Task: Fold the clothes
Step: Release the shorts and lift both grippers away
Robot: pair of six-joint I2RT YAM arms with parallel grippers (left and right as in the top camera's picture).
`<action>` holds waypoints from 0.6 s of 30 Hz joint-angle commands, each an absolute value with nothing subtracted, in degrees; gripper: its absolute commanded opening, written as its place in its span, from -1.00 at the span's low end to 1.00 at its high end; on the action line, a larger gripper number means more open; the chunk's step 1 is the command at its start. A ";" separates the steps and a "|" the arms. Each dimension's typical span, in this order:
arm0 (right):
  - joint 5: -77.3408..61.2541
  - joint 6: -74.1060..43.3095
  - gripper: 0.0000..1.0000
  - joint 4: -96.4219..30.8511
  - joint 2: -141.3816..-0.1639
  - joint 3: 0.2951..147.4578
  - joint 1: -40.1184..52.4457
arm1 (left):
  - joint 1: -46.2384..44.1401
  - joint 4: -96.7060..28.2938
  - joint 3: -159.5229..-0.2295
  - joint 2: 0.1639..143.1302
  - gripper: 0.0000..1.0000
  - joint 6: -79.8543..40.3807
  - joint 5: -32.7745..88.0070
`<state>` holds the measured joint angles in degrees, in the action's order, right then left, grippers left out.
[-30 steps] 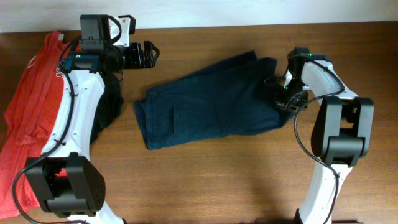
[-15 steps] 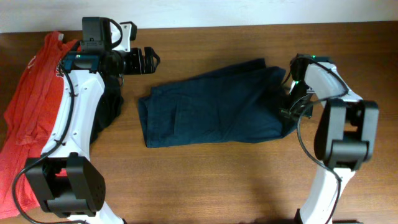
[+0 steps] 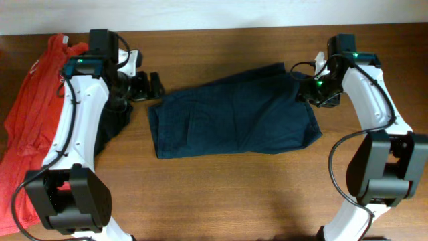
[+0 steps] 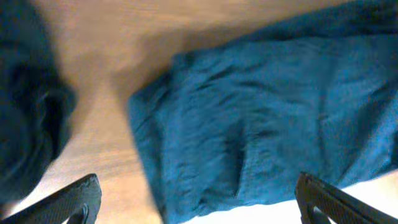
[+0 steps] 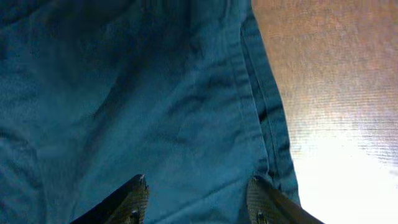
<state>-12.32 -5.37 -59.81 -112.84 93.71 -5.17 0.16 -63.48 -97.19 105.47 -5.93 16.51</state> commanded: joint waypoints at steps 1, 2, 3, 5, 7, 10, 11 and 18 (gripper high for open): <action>-15.22 -1.02 0.13 -58.17 -114.02 93.36 -6.55 | 2.63 -64.10 -97.10 104.47 0.98 -9.54 12.36; -16.16 0.34 0.13 -57.49 -114.10 93.25 -6.92 | 3.20 -63.86 -96.68 104.47 0.98 -9.93 12.38; -16.36 0.93 0.13 -56.99 -114.19 93.25 -7.27 | 3.68 -63.46 -96.18 104.47 0.98 -10.33 12.36; -16.84 1.34 -0.32 -55.81 -114.54 93.25 -8.19 | 4.58 -62.46 -94.39 104.66 0.98 -11.35 12.45; -19.53 2.79 -0.92 -55.20 -114.93 93.25 -9.23 | 4.73 -61.14 -92.31 104.66 0.98 -11.33 12.78; -24.14 7.01 -0.92 -55.00 -115.48 93.23 -10.22 | 4.73 -59.44 -89.45 104.66 0.97 -11.31 12.62; -24.23 7.27 -0.92 -54.94 -115.59 93.21 -10.31 | 4.73 -58.85 -88.68 104.66 0.97 -11.33 12.62; -25.34 10.59 -0.92 -54.48 -119.04 93.21 -10.63 | 4.73 -56.27 -86.98 104.84 0.97 -11.33 12.38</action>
<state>-22.79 7.55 -54.70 -116.60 93.51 -10.37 4.73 -56.99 -87.39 105.47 -10.59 12.99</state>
